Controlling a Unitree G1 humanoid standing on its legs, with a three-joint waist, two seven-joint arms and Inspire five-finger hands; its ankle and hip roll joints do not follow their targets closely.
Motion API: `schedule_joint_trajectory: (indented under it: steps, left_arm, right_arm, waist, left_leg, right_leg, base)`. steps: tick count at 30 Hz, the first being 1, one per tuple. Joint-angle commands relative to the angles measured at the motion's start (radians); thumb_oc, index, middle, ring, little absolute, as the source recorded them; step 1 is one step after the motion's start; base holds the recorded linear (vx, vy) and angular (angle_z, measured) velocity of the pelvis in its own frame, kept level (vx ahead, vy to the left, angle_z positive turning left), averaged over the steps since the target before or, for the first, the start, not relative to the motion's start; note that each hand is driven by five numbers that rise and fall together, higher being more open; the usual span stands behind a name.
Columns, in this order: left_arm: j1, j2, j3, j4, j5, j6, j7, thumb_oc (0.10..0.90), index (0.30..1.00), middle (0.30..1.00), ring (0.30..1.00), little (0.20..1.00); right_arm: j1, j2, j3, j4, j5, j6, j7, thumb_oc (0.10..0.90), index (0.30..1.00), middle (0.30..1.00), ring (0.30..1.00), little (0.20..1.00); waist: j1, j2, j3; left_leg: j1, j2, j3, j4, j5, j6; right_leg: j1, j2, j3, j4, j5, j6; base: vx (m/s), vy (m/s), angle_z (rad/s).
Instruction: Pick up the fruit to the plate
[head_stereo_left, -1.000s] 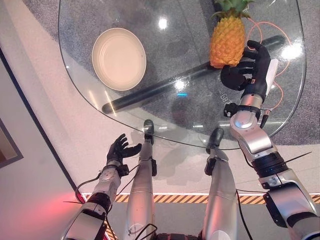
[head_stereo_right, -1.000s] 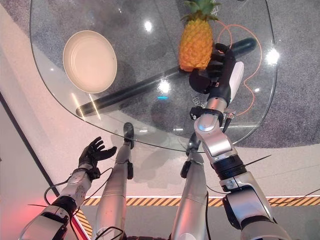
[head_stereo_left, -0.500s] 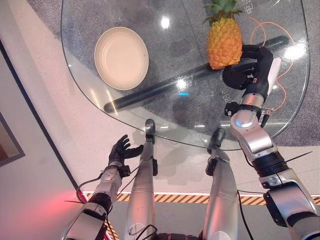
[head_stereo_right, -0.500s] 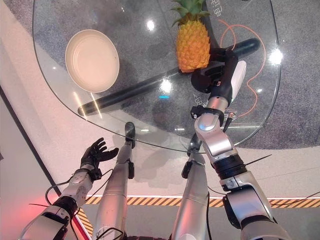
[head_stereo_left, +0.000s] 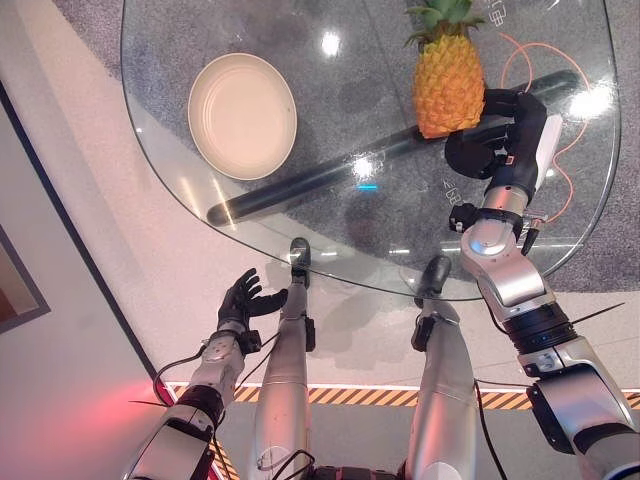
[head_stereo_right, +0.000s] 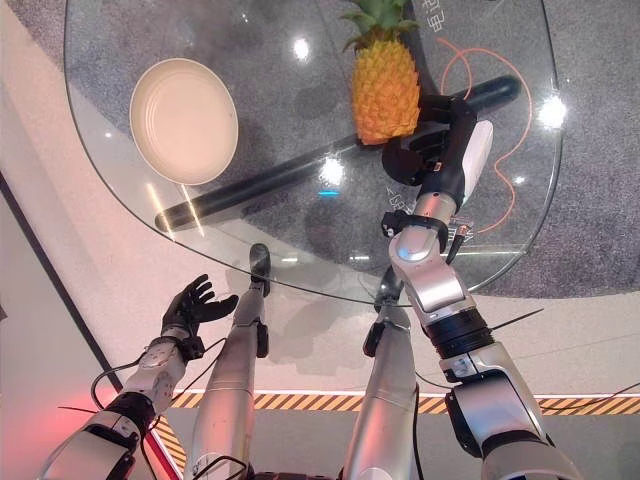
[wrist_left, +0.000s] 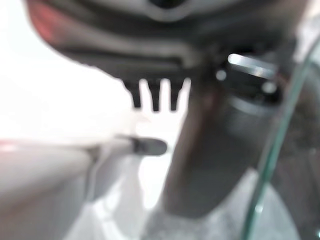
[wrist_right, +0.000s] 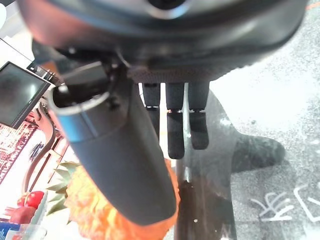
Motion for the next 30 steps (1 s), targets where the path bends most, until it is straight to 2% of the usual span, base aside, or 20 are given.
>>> schedule_joint_trajectory:
  steps: [1, 2, 12, 22, 30]
  left_arm:
    - [0.076, 0.001, 0.006, 0.011, 0.025, -0.015, 0.021, 0.8, 0.9, 0.9, 0.9, 0.9]
    - [0.077, 0.001, 0.007, 0.01, 0.025, -0.015, 0.021, 0.8, 0.9, 0.9, 0.9, 0.9]
    - [0.091, 0.0, 0.019, -0.01, 0.022, -0.01, 0.029, 0.8, 0.9, 0.9, 0.9, 0.9]
    - [0.093, 0.004, 0.032, -0.009, 0.02, -0.012, 0.031, 0.8, 0.9, 0.9, 0.9, 0.9]
    - [0.103, 0.002, 0.035, -0.011, 0.018, -0.016, 0.028, 0.8, 0.9, 0.9, 0.9, 0.9]
  right_arm:
    - [-0.055, -0.047, -0.036, -0.111, -0.082, -0.072, -0.077, 0.58, 0.712, 0.712, 0.712, 0.68]
    - [-0.055, -0.049, -0.039, -0.113, -0.089, -0.07, -0.081, 0.8, 0.9, 0.9, 0.9, 0.9]
    - [-0.008, -0.068, -0.093, -0.212, -0.201, -0.072, -0.179, 0.8, 0.9, 0.9, 0.9, 0.9]
    - [0.029, -0.081, -0.136, -0.277, -0.258, -0.088, -0.268, 0.8, 0.9, 0.9, 0.9, 0.9]
    - [0.028, -0.092, -0.147, -0.358, -0.273, -0.121, -0.237, 0.8, 0.9, 0.9, 0.9, 0.9]
  waist:
    - [-0.008, 0.008, -0.016]
    - [-0.008, 0.007, -0.016]
    - [-0.023, -0.004, -0.016]
    - [-0.036, -0.017, -0.016]
    - [-0.038, -0.018, -0.016]
  left_leg:
    - [-0.023, -0.042, 0.034, 0.07, -0.049, 0.05]
    - [-0.023, -0.041, 0.034, 0.071, -0.049, 0.05]
    - [-0.018, -0.039, 0.036, 0.071, -0.057, 0.053]
    - [-0.012, -0.035, 0.038, 0.067, -0.06, 0.055]
    - [-0.01, -0.037, 0.04, 0.063, -0.06, 0.058]
  right_leg:
    - [0.008, 0.071, -0.027, -0.114, 0.153, -0.034]
    - [0.008, 0.071, -0.027, -0.114, 0.153, -0.034]
    - [0.014, 0.079, -0.018, -0.116, 0.151, -0.031]
    - [0.024, 0.083, -0.015, -0.128, 0.154, -0.029]
    - [0.026, 0.084, -0.014, -0.133, 0.155, -0.029]
  base:
    - [0.0, 0.0, 0.0]
    - [0.0, 0.0, 0.0]
    - [0.0, 0.0, 0.0]
    - [0.0, 0.0, 0.0]
    - [0.0, 0.0, 0.0]
